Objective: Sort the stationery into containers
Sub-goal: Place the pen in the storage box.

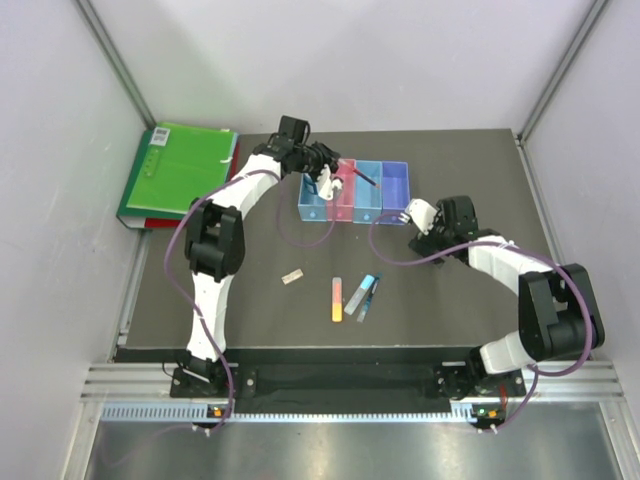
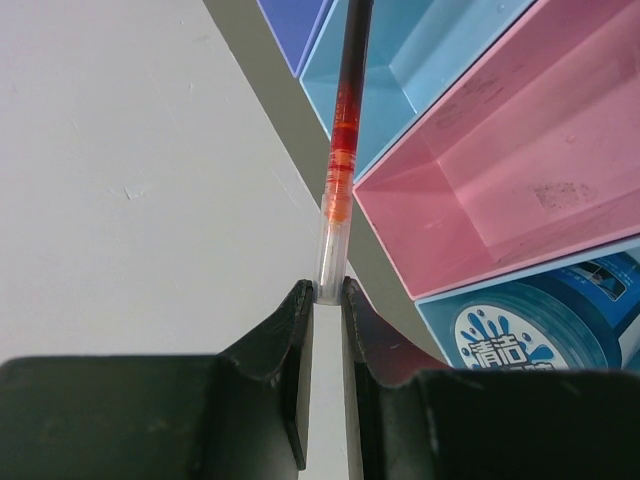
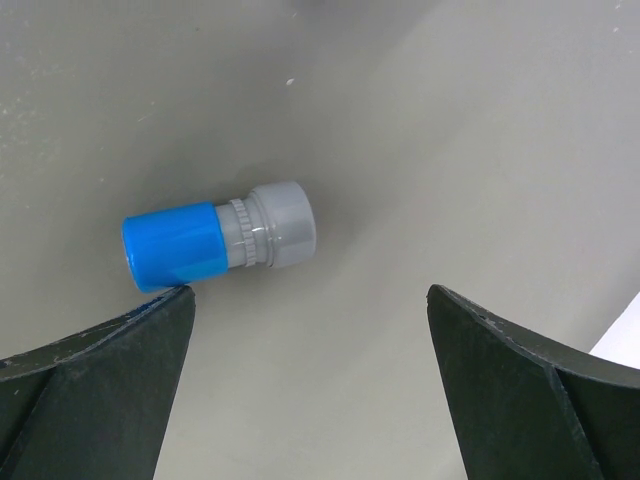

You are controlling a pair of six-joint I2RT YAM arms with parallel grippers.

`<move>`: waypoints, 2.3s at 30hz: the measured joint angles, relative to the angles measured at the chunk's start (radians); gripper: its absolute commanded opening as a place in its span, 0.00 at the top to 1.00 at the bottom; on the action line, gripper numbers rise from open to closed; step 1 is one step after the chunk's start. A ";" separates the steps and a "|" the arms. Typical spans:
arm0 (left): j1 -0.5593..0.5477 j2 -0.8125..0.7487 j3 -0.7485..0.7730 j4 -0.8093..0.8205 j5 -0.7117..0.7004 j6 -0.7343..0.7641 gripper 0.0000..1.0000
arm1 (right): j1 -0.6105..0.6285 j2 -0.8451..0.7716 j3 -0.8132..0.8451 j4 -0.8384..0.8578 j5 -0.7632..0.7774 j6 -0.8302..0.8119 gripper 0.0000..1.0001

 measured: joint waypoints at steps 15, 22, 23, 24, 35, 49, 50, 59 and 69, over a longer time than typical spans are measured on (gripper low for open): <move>0.014 0.002 0.000 -0.023 0.070 0.004 1.00 | 0.000 0.000 0.005 0.003 0.000 0.010 0.00; 0.013 0.018 0.000 -0.032 0.102 0.004 1.00 | 0.000 0.000 0.005 0.003 0.000 0.014 0.00; 0.013 0.021 0.000 -0.037 0.101 0.004 1.00 | 0.000 0.000 0.005 0.003 0.000 0.014 0.00; 0.013 0.025 0.000 -0.045 0.102 0.004 1.00 | 0.000 0.000 0.005 0.003 0.000 0.015 0.00; 0.014 0.037 -0.041 0.017 0.107 0.005 1.00 | 0.000 0.000 0.005 0.004 0.000 0.017 0.00; 0.016 0.092 -0.175 0.434 0.204 0.009 0.90 | 0.000 0.000 0.005 0.004 0.000 0.018 0.00; 0.016 0.098 -0.180 0.467 0.212 0.008 0.90 | 0.000 0.000 0.005 0.004 0.000 0.018 0.00; 0.013 0.117 -0.203 0.645 0.254 0.008 0.90 | 0.000 0.000 0.005 0.005 0.000 0.017 0.00; 0.013 0.117 -0.203 0.653 0.268 0.008 1.00 | 0.000 0.000 0.006 0.005 0.000 0.018 0.00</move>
